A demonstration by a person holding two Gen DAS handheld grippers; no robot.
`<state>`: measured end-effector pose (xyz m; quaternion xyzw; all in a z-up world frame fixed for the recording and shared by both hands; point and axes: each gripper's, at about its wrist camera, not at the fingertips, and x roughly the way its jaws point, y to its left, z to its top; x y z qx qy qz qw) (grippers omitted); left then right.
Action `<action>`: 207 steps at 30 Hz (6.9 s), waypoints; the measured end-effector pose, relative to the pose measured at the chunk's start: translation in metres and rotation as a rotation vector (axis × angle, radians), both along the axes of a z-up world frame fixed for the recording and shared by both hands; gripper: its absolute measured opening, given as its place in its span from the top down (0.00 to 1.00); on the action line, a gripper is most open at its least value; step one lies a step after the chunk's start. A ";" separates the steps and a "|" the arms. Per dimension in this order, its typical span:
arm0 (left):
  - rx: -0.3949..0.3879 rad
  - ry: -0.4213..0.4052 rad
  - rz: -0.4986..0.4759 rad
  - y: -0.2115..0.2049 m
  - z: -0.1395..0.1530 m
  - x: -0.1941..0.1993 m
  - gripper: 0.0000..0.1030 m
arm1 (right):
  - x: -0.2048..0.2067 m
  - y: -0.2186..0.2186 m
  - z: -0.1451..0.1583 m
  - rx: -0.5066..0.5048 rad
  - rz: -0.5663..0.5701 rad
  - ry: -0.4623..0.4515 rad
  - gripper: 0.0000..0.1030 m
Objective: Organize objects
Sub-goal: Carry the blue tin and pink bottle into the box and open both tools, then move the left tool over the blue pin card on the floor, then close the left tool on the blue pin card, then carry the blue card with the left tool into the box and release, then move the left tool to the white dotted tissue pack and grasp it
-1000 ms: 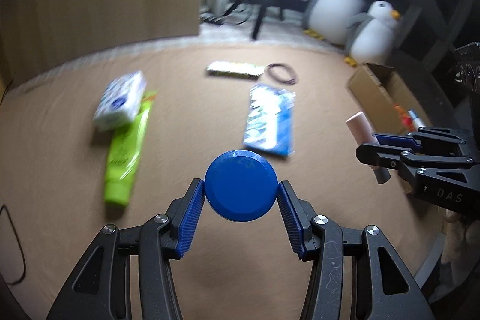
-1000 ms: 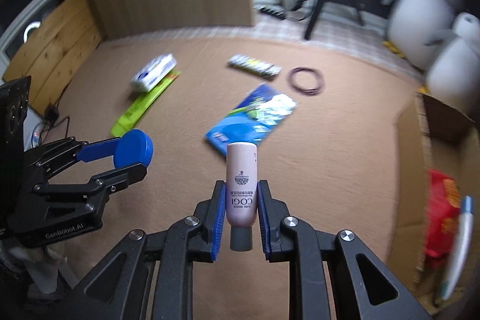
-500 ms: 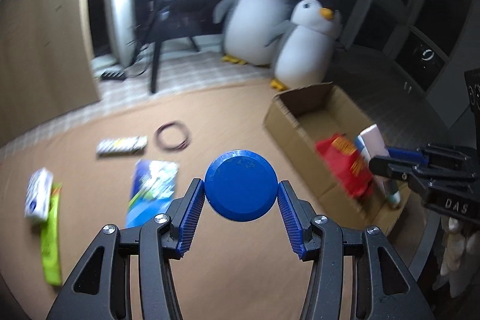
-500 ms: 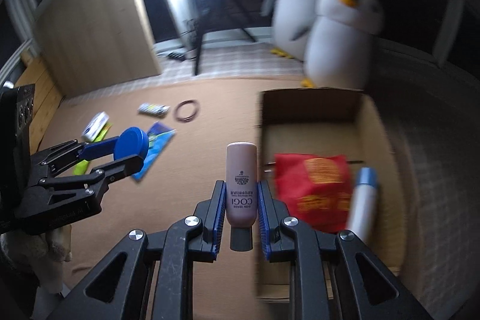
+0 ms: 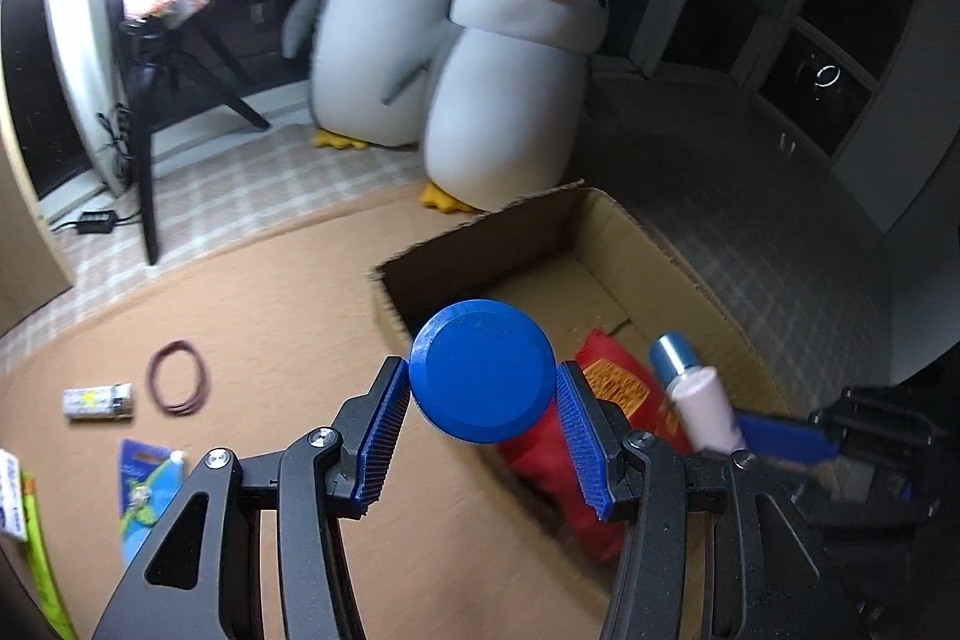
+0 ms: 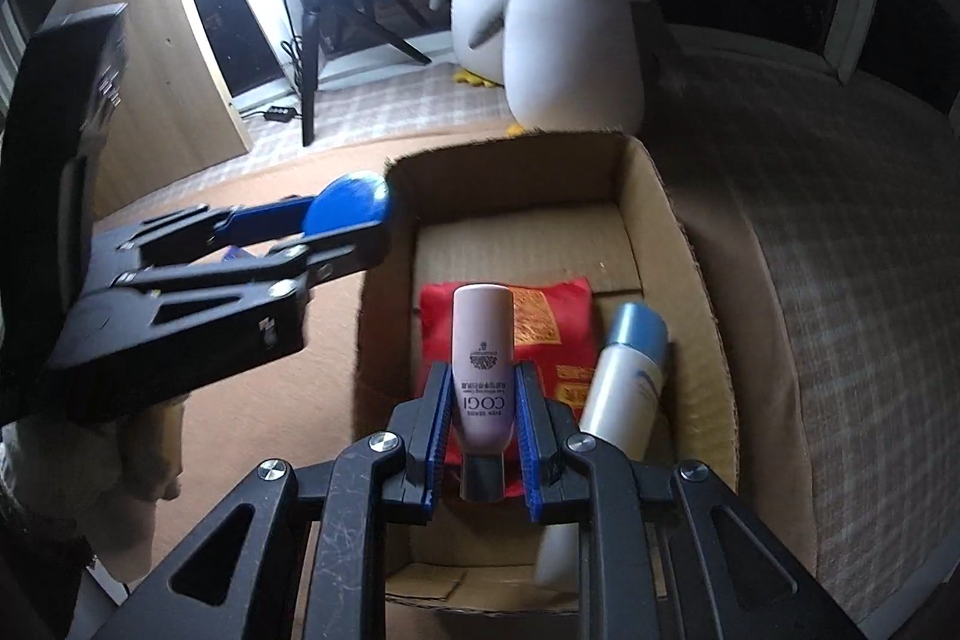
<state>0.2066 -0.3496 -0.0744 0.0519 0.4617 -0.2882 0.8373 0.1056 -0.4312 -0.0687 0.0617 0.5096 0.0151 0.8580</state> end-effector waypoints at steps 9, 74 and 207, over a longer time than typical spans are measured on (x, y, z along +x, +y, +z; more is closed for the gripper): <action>-0.010 0.010 -0.010 -0.015 -0.004 0.002 0.40 | -0.006 -0.008 0.001 0.000 -0.009 -0.006 0.66; 0.265 0.178 0.207 0.187 -0.087 0.045 0.23 | -0.052 0.081 0.015 0.109 -0.048 -0.031 0.42; -0.150 0.311 0.597 0.462 -0.064 0.079 0.39 | -0.008 0.232 -0.011 0.064 0.121 0.052 0.42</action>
